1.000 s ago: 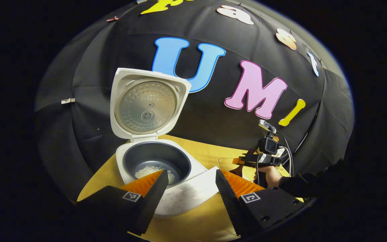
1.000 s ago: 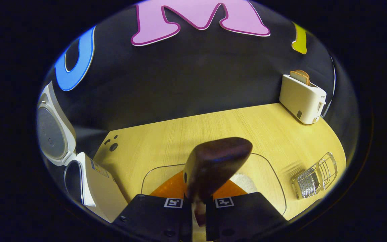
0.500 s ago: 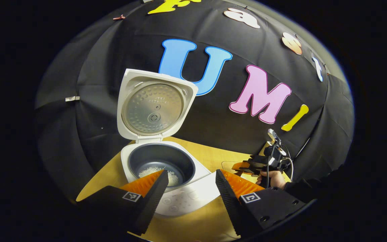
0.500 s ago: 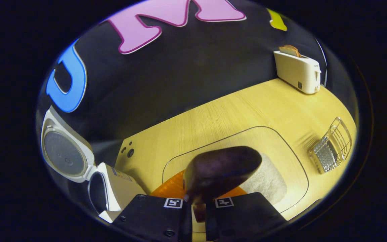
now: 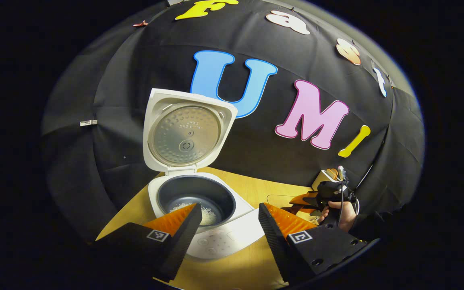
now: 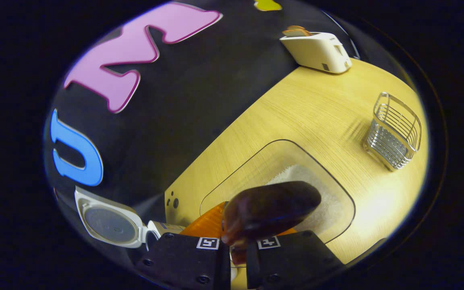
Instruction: Close the left gripper, press the button to open the rice cooker; take a wooden spoon from the chopstick holder with the right hand, scoop a spoonful of rice and pour it into the rice cooker, then put the wooden spoon back into the chopstick holder.
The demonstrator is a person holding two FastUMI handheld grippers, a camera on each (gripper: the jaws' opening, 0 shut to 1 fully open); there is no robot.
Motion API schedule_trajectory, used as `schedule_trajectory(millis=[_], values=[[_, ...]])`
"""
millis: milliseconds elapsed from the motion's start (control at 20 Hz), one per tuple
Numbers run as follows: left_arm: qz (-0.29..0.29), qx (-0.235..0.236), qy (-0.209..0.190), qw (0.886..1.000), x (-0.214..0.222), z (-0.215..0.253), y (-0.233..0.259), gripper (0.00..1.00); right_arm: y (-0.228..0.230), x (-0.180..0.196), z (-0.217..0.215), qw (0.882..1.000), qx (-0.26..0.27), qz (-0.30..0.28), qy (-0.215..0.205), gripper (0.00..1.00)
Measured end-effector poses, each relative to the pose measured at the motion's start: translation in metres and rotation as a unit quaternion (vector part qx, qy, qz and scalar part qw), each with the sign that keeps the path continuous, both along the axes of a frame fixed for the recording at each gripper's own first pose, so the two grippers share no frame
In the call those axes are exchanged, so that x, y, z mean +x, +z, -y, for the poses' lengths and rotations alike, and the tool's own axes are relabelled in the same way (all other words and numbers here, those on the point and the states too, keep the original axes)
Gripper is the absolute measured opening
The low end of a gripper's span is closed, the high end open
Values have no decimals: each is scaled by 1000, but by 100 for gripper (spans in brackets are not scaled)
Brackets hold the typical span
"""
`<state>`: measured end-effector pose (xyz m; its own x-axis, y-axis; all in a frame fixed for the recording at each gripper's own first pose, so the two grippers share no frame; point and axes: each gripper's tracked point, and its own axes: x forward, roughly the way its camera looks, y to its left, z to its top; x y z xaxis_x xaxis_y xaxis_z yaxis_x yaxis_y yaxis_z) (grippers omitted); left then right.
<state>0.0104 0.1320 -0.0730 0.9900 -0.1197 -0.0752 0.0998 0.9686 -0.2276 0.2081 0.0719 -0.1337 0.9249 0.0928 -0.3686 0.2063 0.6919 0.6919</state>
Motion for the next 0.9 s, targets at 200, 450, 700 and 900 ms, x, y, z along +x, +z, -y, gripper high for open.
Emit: schedule_trajectory(millis=[200,450,700,900], values=[[1,3,6,1000,-4,-4,1,92,5,-9,21,999,33,2,-24,8],[3,6,8,1000,-9,-2,3,92,36,-17,31,998,52,23,-27,8],[10,7,8,1000,-13,2,7,92,76,-19,18,992,119,38,-12,8],[17,5,13,1000,-18,-1,13,92,113,-20,-12,989,138,55,23,8]])
